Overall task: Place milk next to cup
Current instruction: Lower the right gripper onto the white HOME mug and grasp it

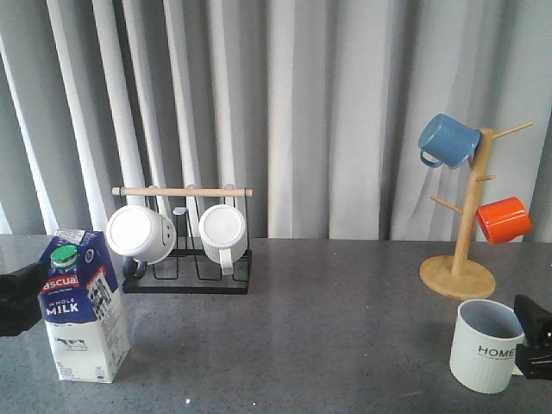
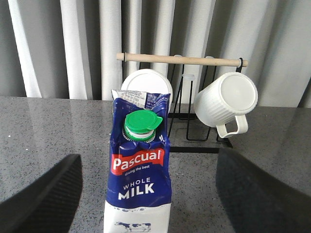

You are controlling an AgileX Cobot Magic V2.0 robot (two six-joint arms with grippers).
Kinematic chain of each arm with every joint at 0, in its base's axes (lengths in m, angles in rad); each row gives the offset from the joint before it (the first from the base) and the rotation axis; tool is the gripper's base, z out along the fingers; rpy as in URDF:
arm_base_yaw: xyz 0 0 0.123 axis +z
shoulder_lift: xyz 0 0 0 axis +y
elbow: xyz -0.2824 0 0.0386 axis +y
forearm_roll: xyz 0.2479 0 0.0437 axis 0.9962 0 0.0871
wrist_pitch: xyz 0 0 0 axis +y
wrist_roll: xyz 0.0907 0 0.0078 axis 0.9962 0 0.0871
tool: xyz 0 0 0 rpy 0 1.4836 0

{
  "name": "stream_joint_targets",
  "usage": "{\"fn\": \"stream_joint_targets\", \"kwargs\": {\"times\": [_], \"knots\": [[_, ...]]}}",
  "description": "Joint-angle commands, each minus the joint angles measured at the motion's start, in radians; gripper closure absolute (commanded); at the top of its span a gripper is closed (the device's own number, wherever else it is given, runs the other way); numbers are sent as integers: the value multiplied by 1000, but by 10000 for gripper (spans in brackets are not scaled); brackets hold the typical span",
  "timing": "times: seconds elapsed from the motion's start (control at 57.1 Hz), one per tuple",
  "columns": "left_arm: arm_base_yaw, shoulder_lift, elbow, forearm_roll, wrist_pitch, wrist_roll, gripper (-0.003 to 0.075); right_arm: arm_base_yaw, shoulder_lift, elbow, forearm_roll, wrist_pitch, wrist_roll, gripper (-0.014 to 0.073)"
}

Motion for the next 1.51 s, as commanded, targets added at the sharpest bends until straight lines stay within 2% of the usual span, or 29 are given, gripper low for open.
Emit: {"fn": "stream_joint_targets", "kwargs": {"times": [0.0, 0.175, 0.298, 0.403, 0.683, 0.876, 1.121, 1.489], "knots": [[-6, -12, -36, -3, -76, -3, 168, -49, -7, 5, -91, -145, -4, 22], [-6, -12, -36, -3, -67, -3, 168, -196, 96, 110, -194, -348, 194, 22], [-6, -12, -36, -3, -60, -3, 168, -267, 234, 121, -368, -395, 304, 22], [-6, -12, -36, -3, -56, -3, 168, -301, 330, 121, -482, -455, 341, 22], [-6, -12, -36, -3, -56, -3, 168, -388, 488, 121, -492, -690, 347, 22], [-6, -12, -36, -3, -56, -3, 168, -399, 591, 103, -503, -813, 347, 22], [-6, -12, -36, -3, -56, -3, 168, -399, 678, 71, -503, -853, 352, 22], [-6, -12, -36, -3, -56, -3, 168, -399, 748, -19, -541, -826, 366, 22]]}}
